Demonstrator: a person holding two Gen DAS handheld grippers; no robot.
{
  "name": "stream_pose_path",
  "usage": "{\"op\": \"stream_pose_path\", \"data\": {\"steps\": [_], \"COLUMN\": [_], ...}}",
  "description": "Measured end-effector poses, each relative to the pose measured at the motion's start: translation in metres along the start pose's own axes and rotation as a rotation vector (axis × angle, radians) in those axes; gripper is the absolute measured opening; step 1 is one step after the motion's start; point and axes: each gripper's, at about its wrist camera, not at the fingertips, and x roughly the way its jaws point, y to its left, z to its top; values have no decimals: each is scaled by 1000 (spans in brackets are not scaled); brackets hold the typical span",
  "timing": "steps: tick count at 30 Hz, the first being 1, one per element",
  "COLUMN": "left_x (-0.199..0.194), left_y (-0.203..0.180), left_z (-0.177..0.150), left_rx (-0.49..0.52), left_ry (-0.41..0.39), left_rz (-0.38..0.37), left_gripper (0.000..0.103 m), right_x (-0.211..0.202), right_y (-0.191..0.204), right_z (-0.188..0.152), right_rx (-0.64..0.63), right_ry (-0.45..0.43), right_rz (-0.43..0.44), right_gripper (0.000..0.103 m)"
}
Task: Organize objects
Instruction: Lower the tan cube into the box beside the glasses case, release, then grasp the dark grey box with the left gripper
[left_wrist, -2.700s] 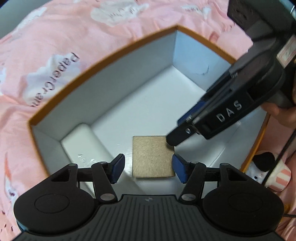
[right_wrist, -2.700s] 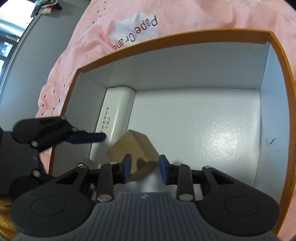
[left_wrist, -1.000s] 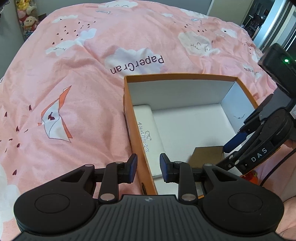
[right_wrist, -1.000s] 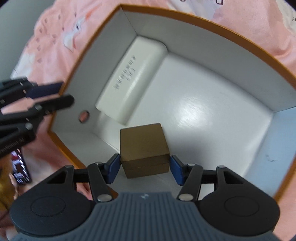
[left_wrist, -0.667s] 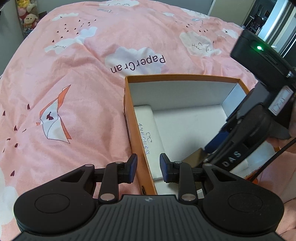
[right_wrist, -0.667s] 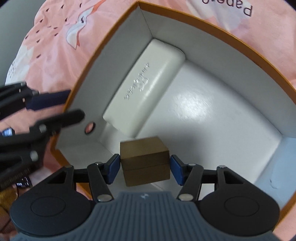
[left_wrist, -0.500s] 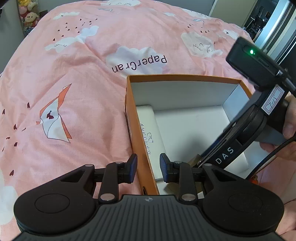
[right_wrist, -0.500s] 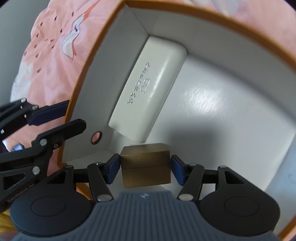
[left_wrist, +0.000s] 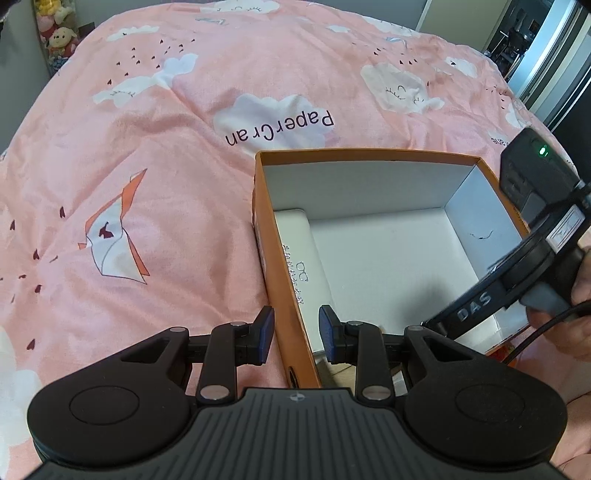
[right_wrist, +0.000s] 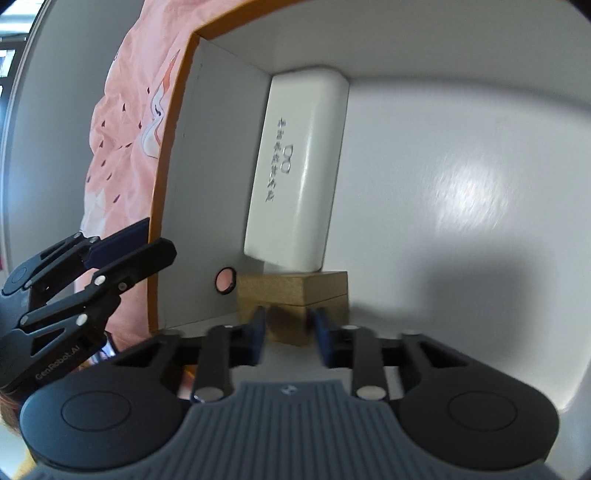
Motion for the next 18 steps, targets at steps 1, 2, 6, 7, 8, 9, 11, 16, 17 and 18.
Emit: {"op": "stream_pose_path", "data": {"steps": [1,2,6,7,8,9,11,16,17,18], "left_x": [-2,-4,-17,-20,-23,-26,-35,-66,-74,-81], "left_y": [-1,-1,-5,-6,-8,-9,-14,-29,-33,-36], "left_z": [0,0,-1,-1,-2,-3,-6,-20,-25,-30], "left_rx": [0,0,-1,-1,-1,-1,-3,-18,-25,-35], "left_ry": [-3,-8,-26,-31,-36,-42,-61,-144,-164,-183], "left_rz": [4,7,13,14,15,16,21,18,9,-5], "left_gripper": [34,34,34,34,34,34,34,34,34,34], "right_x": [3,6,15,16,17,17,14,-22,-31,-39], "right_y": [0,1,4,6,7,7,8,18,22,25], "right_z": [-1,-2,-6,-6,-7,-8,-12,-42,-52,-63], "right_rx": [2,4,4,-1,-6,-7,-14,-93,-114,-136], "right_ry": [3,-1,-27,-31,-36,-41,-59,-196,-237,-278], "right_rz": [11,18,53,47,45,45,44,48,52,53], "right_gripper": [17,16,15,15,15,15,16,19,19,19]}}
